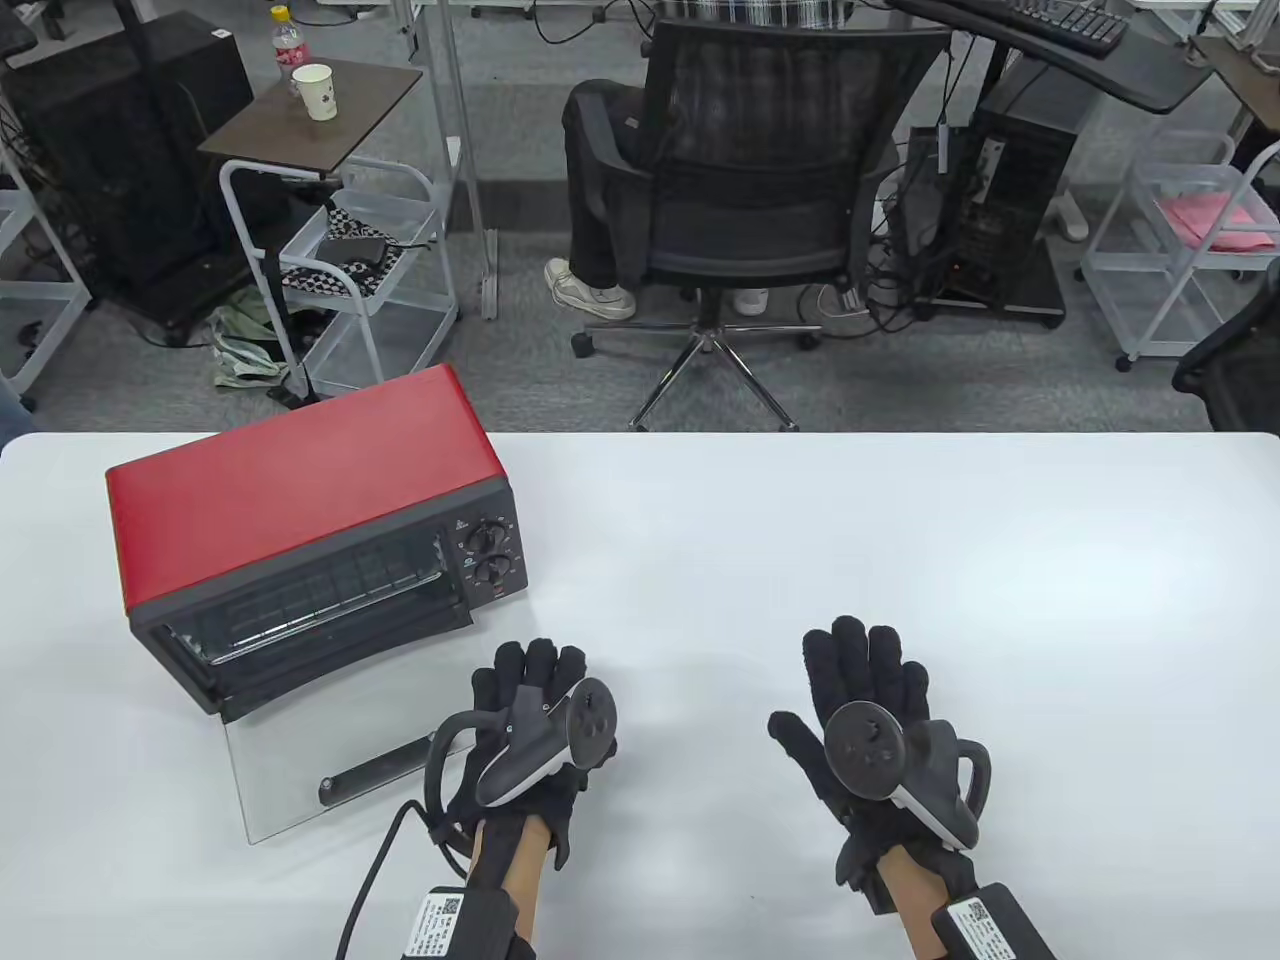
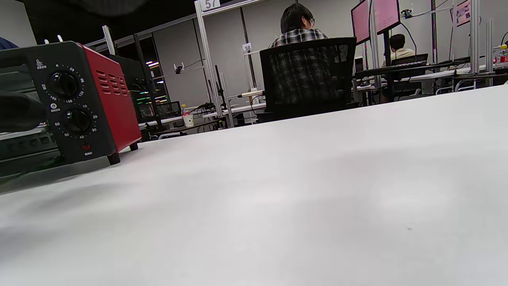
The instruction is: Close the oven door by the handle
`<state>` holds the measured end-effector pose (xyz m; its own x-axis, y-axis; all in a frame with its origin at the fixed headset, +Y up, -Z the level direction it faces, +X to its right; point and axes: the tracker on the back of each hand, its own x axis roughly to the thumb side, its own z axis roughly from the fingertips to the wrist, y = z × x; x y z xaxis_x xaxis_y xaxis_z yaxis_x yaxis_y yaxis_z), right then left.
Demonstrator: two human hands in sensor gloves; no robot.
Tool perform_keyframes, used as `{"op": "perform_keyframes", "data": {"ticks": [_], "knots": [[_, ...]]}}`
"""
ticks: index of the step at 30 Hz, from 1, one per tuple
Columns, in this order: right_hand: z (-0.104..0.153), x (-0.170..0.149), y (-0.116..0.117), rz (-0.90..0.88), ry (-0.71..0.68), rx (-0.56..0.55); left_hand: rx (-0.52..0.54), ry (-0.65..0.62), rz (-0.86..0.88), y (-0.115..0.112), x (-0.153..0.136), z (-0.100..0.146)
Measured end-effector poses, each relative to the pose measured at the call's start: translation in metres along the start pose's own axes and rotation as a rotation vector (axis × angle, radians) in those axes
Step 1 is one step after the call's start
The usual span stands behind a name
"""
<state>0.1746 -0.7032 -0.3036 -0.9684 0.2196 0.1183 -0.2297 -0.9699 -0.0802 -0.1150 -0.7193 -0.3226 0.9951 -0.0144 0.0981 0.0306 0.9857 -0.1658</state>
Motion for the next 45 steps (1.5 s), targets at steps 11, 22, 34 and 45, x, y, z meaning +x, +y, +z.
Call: {"op": "perform_keyframes", "data": {"ticks": [11,22,34,45], "knots": [[0.0,-0.001,0.0,-0.005,-0.001,0.006,-0.003,0.008,0.021,0.001,-0.004,0.002],[0.001,-0.003,-0.002,-0.017,0.006,-0.005,-0.007,0.014,0.031,0.001,-0.007,0.002],[0.001,-0.006,-0.004,-0.033,0.005,-0.006,-0.005,0.057,0.089,0.004,-0.022,0.004],[0.003,-0.011,-0.005,-0.033,0.028,0.008,-0.019,0.345,0.218,0.002,-0.095,0.015]]}}
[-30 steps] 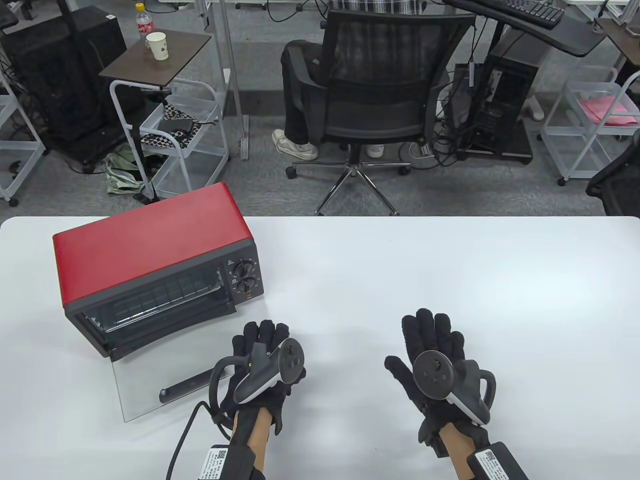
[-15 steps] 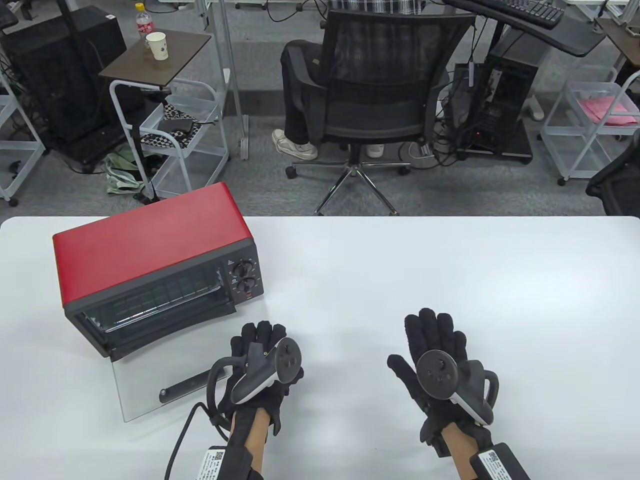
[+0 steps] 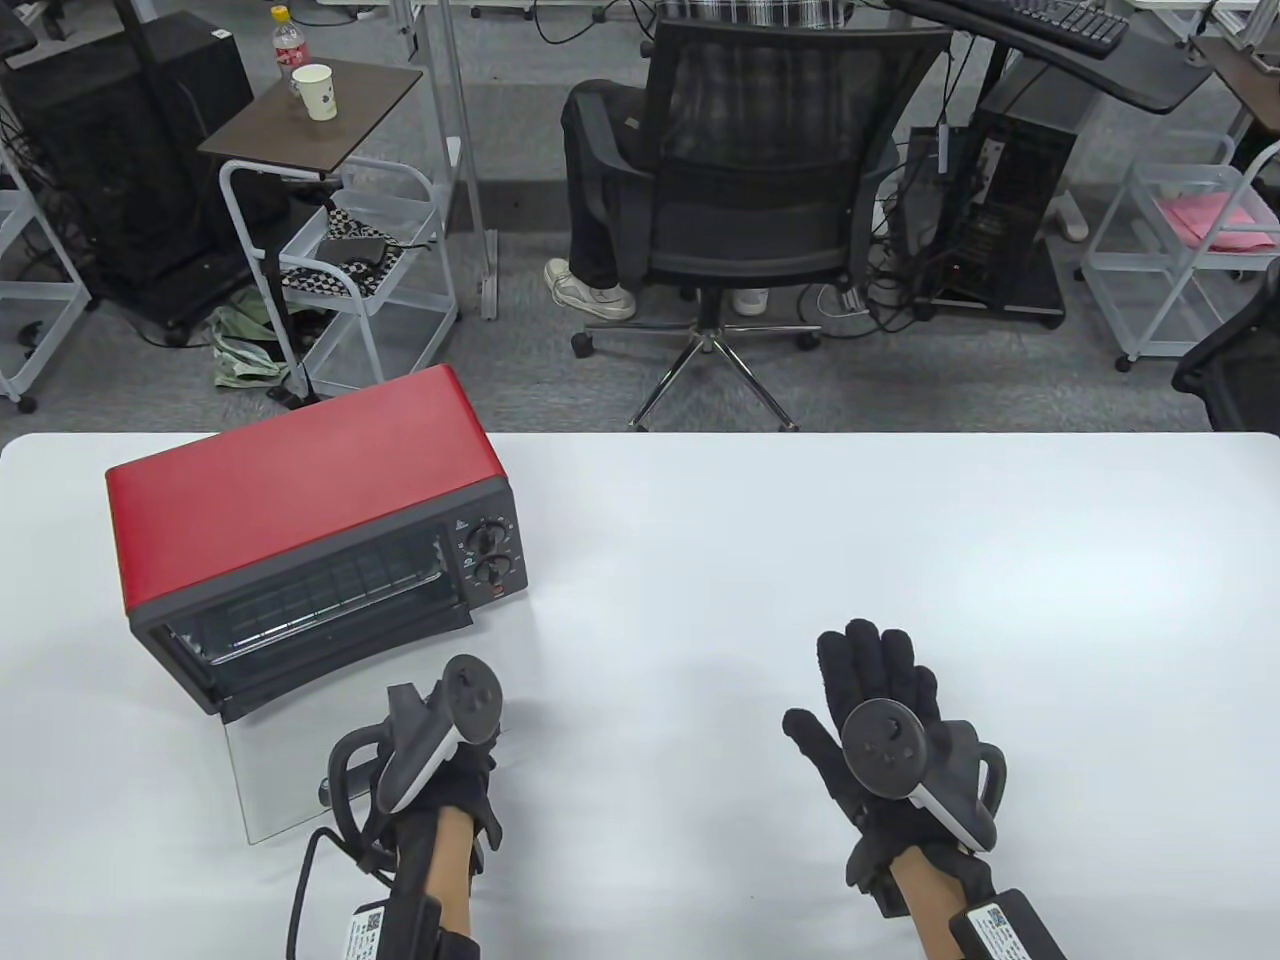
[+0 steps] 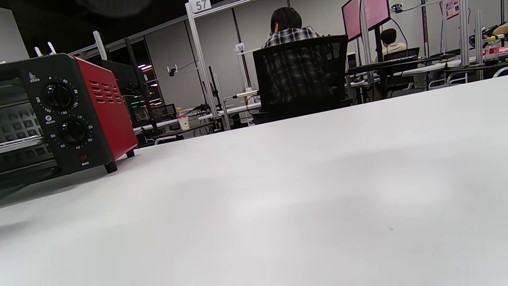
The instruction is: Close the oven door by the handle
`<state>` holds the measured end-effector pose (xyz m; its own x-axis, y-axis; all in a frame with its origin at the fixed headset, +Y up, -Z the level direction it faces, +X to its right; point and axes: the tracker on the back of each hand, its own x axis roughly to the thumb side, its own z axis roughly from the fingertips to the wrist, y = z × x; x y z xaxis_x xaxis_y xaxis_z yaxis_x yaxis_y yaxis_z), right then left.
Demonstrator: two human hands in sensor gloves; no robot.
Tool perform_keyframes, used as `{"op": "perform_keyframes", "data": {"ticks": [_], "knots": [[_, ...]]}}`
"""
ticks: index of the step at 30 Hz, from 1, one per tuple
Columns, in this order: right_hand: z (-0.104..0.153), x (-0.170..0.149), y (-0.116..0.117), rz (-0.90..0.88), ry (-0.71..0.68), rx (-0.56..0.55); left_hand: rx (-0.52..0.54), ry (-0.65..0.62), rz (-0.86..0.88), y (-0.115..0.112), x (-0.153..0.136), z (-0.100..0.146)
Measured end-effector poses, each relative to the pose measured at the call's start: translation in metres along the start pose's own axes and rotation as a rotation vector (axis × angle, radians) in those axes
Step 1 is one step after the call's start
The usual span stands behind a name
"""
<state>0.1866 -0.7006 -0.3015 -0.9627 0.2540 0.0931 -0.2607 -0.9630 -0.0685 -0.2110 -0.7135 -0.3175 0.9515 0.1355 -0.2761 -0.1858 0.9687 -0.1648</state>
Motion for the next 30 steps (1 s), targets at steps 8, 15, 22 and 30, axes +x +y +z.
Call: {"op": "perform_keyframes", "data": {"ticks": [8,15,22,30], "knots": [[0.0,-0.001,-0.001,0.001,0.005,0.003,-0.142,0.211,-0.031,-0.003,-0.019,-0.003],[0.0,-0.001,-0.001,0.0,0.008,0.01,-0.361,0.386,-0.077,-0.018,-0.035,-0.005],[-0.001,0.0,-0.001,0.003,0.006,0.018,-0.497,0.571,-0.118,-0.028,-0.057,-0.003],[-0.003,0.003,0.004,0.019,-0.01,0.047,-0.762,0.599,0.068,-0.056,-0.073,0.004]]}}
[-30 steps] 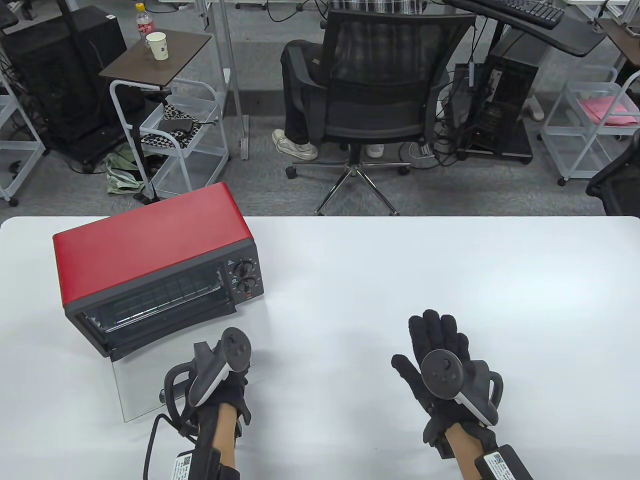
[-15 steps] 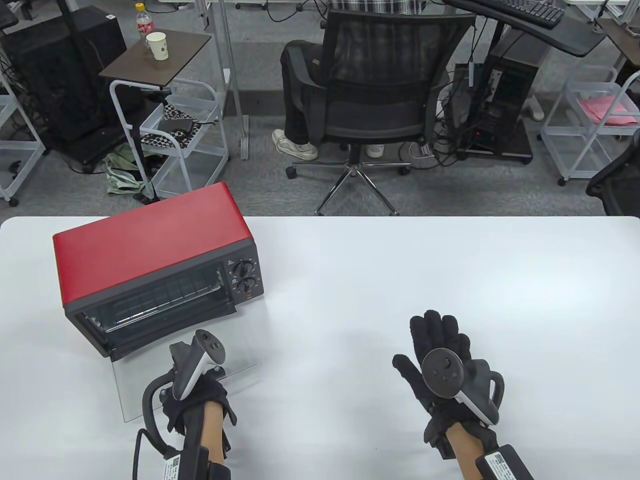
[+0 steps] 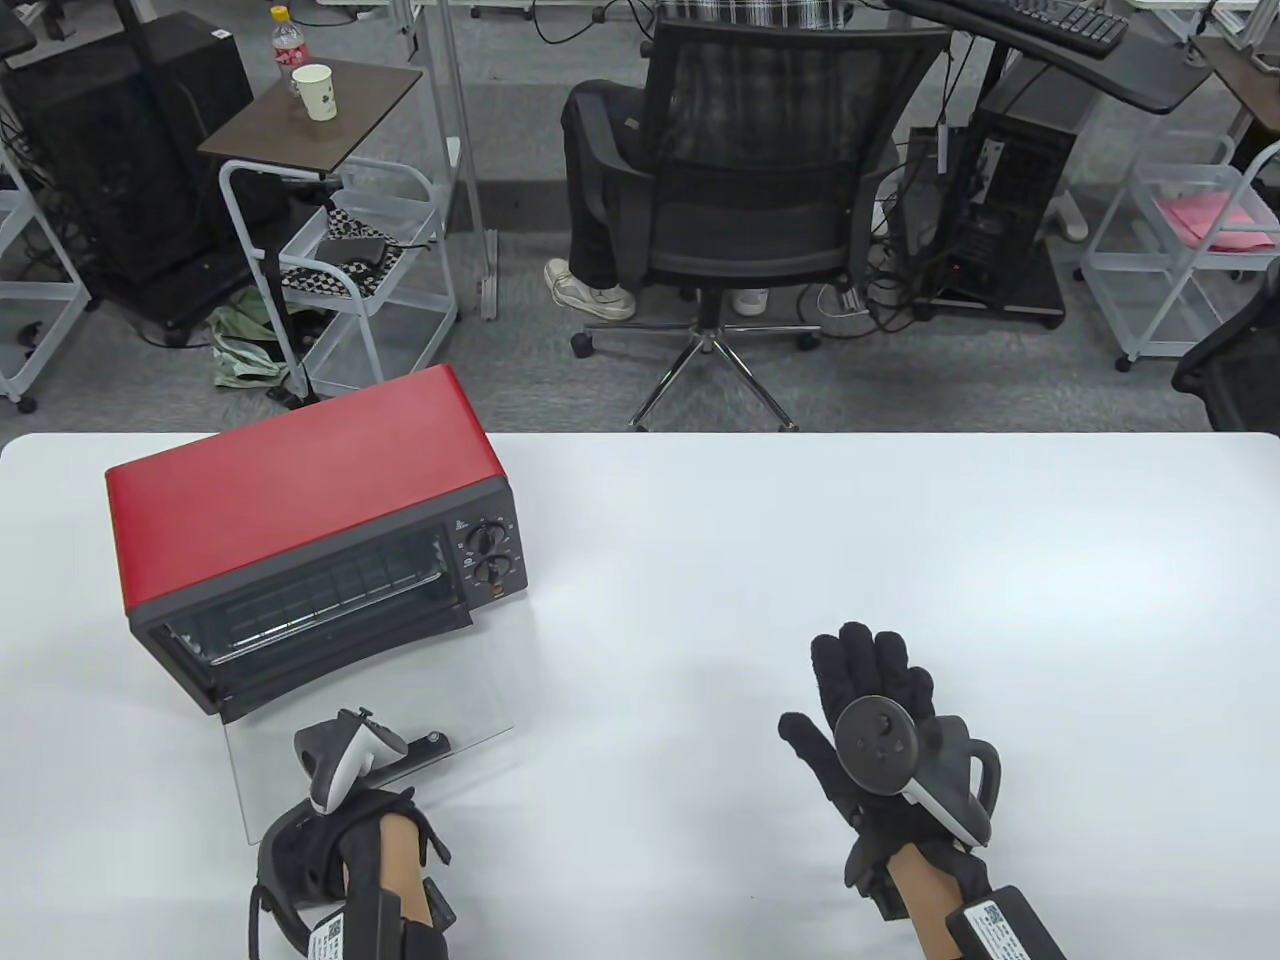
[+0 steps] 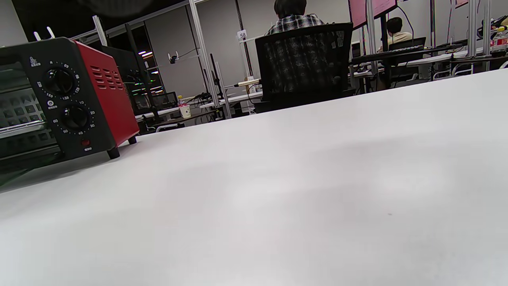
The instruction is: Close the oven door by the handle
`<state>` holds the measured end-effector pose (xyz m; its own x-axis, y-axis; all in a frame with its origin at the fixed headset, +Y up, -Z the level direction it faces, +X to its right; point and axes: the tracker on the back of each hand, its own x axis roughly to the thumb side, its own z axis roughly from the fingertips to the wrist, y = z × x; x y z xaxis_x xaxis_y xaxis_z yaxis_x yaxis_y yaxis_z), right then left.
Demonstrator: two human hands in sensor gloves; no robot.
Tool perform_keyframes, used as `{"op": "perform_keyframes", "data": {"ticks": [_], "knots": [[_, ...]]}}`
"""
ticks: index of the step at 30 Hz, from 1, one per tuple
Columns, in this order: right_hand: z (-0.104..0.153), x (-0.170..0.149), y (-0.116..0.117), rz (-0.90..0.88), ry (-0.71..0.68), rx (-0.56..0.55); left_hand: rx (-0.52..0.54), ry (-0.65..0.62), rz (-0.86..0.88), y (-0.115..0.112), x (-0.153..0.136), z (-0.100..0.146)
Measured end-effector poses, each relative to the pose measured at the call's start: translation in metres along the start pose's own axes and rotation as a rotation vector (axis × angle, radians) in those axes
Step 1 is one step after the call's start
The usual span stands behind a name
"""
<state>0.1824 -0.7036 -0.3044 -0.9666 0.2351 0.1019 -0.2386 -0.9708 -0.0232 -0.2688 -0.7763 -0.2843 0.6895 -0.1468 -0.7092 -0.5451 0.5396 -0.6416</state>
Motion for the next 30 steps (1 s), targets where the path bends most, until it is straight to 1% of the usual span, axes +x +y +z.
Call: {"op": "perform_keyframes", "data": {"ticks": [3,6,12,16,21,25,27,30], "knots": [[-0.001,0.001,0.002,0.003,-0.004,0.01,-0.035,-0.005,0.009,-0.004,-0.005,-0.007],[-0.001,0.002,0.002,0.009,-0.002,0.015,-0.064,-0.027,0.057,-0.005,-0.008,-0.011],[0.0,0.001,0.001,-0.001,-0.002,0.022,-0.072,-0.022,0.065,-0.004,-0.013,-0.016],[0.001,0.002,-0.002,-0.01,-0.009,0.009,-0.082,-0.044,0.108,-0.002,-0.014,-0.017],[0.001,0.002,-0.003,-0.015,-0.015,0.007,-0.101,-0.108,0.18,0.003,-0.02,-0.016],[0.002,0.003,-0.004,-0.021,-0.023,0.009,-0.12,-0.218,0.306,0.01,-0.026,-0.01],[0.002,0.003,-0.004,-0.022,-0.024,0.01,-0.112,-0.258,0.346,0.014,-0.028,-0.006],[0.001,0.003,-0.004,-0.023,-0.024,0.015,-0.062,-0.291,0.373,0.022,-0.032,0.005]]}}
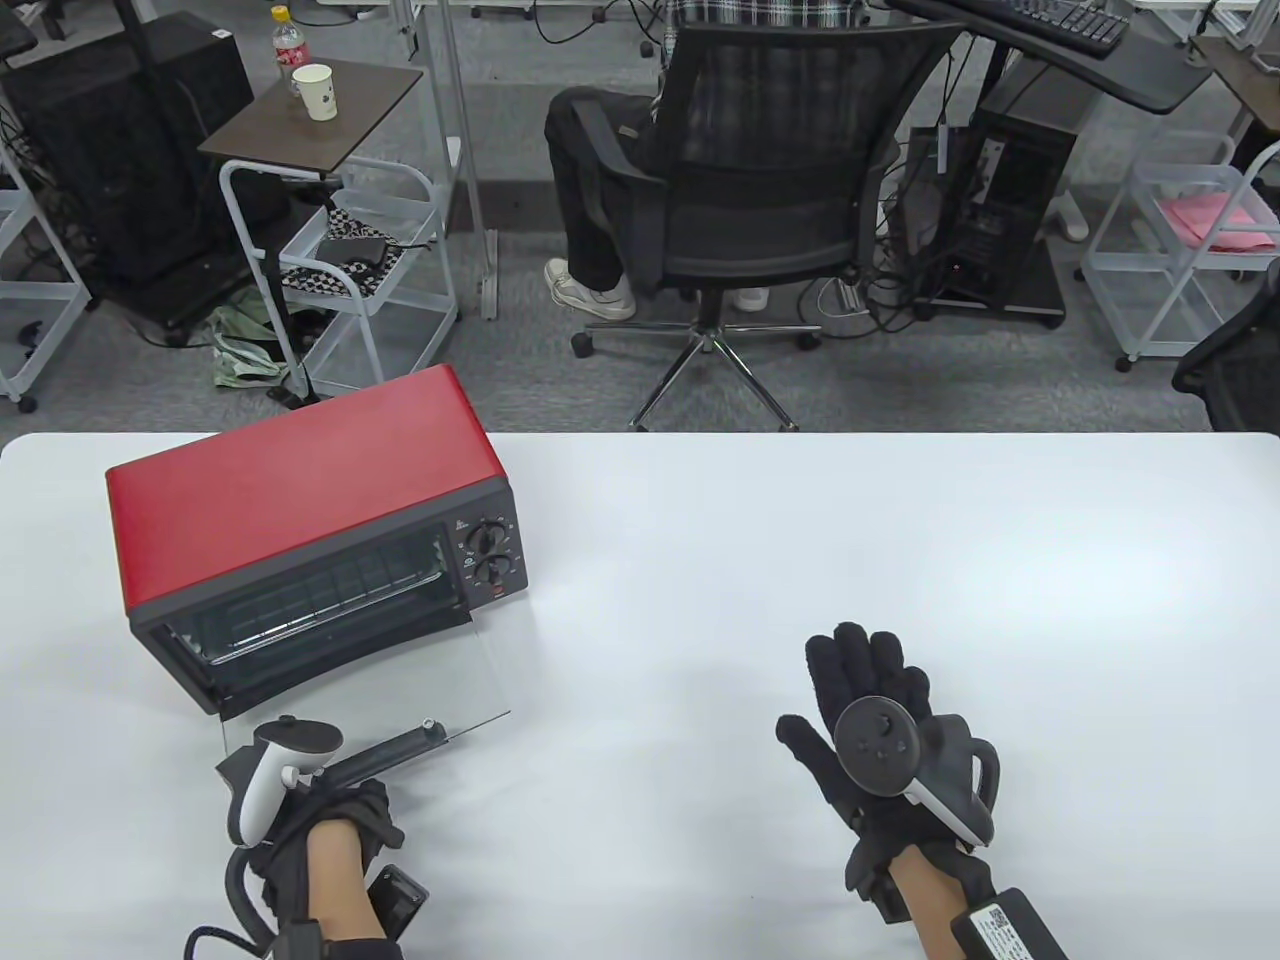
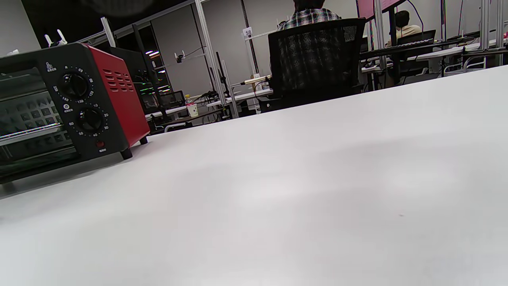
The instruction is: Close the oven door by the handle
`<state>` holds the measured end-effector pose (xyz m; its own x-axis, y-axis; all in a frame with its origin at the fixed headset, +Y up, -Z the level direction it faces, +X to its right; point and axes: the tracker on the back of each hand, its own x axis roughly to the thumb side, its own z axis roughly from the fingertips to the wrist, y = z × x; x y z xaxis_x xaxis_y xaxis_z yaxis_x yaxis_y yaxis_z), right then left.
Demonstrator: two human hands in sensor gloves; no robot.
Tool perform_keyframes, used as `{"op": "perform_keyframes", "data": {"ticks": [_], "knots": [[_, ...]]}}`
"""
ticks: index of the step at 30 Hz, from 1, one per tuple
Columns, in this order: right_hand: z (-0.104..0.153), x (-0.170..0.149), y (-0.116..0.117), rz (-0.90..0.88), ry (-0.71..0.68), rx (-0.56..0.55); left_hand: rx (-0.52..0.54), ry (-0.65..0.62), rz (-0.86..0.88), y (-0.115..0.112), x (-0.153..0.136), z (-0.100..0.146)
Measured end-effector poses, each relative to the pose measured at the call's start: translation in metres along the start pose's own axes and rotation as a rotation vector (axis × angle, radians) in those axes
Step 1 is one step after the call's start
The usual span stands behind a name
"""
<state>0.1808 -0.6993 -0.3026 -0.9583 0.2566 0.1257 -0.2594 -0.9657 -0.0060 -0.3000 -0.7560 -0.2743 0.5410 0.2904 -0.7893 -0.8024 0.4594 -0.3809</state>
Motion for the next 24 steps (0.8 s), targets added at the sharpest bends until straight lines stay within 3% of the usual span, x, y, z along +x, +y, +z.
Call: {"op": "perform_keyframes", "data": {"ticks": [5,13,24], "knots": [[0.0,0.0,0.0,0.0,0.0,0.003,0.072,-0.05,0.024,0.009,0.005,0.014],[0.001,0.0,0.0,0.0,0.007,0.005,0.293,-0.114,0.092,0.021,0.008,0.029],[0.0,-0.001,0.0,0.001,0.014,0.002,0.405,-0.14,0.136,0.025,0.007,0.032]]}}
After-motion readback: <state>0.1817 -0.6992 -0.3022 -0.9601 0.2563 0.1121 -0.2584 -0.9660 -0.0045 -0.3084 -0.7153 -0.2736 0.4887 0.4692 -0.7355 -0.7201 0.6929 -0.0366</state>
